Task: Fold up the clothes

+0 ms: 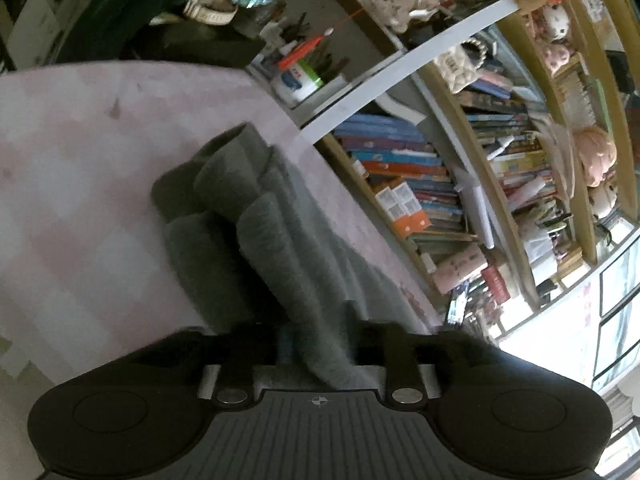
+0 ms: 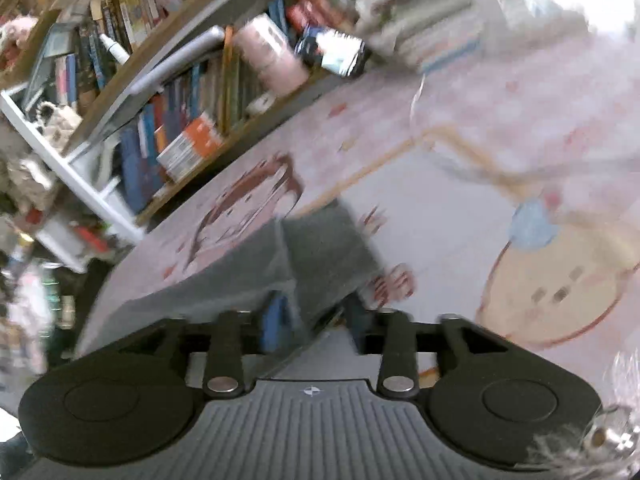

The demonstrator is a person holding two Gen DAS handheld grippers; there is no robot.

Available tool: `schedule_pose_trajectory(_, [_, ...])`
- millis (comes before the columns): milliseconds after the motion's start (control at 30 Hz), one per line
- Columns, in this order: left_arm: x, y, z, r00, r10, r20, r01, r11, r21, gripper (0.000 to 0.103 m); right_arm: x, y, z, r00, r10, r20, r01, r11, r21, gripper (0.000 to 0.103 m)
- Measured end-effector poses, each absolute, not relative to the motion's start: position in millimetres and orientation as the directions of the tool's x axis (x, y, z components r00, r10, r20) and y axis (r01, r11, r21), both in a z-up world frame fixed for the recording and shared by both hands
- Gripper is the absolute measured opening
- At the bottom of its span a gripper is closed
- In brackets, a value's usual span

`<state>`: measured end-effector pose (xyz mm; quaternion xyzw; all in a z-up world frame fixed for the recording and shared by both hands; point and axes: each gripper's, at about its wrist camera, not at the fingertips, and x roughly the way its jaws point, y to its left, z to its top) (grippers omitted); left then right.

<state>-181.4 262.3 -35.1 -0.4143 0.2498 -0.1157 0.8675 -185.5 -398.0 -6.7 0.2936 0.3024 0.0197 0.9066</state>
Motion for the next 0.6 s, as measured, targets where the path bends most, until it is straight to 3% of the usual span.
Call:
schedule_pose_trajectory(33, [-182.0,263.3,-34.5,0.856,-0.399,-0.33,-0.009,0.627,-0.779,0.059,-186.2,-397.2,-4.2,0.822,0.205,-0.532,0.137,0.834,0.534,0.038])
schedule_pose_trajectory(67, [-182.4,264.4,-34.0,0.863,-0.389,-0.324,-0.012,0.624,-0.782,0.067,-187.0,-397.6,-3.2,0.826,0.207,-0.525,0.132,0.833,0.537,0.038])
schedule_pose_trajectory(233, [-180.6,266.7,-30.1,0.887,-0.35,-0.302,-0.023,0.618,-0.785,0.063,-179.9,-396.6,-14.2,0.819,0.216,-0.531,0.147,0.816,0.559,0.035])
schedule_pose_trajectory(300, [-179.3,267.2,-28.4,0.895,-0.336,-0.295,-0.027,0.618,-0.786,0.054,-176.0,-396.5,-17.0,0.817,0.213,-0.535,0.157,0.812,0.562,0.029])
schedule_pose_trajectory(367, [-178.1,267.7,-26.6,0.902,-0.321,-0.287,-0.031,0.617,-0.786,0.023,-174.5,-394.6,-19.7,0.816,0.208,-0.54,0.156,0.819,0.552,0.025])
schedule_pose_trajectory(433, [-176.9,268.2,-24.9,0.91,-0.307,-0.28,-0.035,0.616,-0.787,0.006,-174.1,-391.4,-20.5,0.815,0.203,-0.542,0.149,0.832,0.535,0.024])
schedule_pose_trajectory(500, [-175.6,268.7,-23.1,0.917,-0.292,-0.273,-0.038,0.615,-0.787,0.005,-174.9,-389.7,-21.2,0.816,0.198,-0.543,0.143,0.841,0.521,0.023])
schedule_pose_trajectory(600, [-193.5,254.1,7.5,0.943,-0.268,-0.197,0.062,0.723,-0.688,0.005,-175.2,-387.7,-22.2,0.817,0.192,-0.543,0.14,0.848,0.511,0.022])
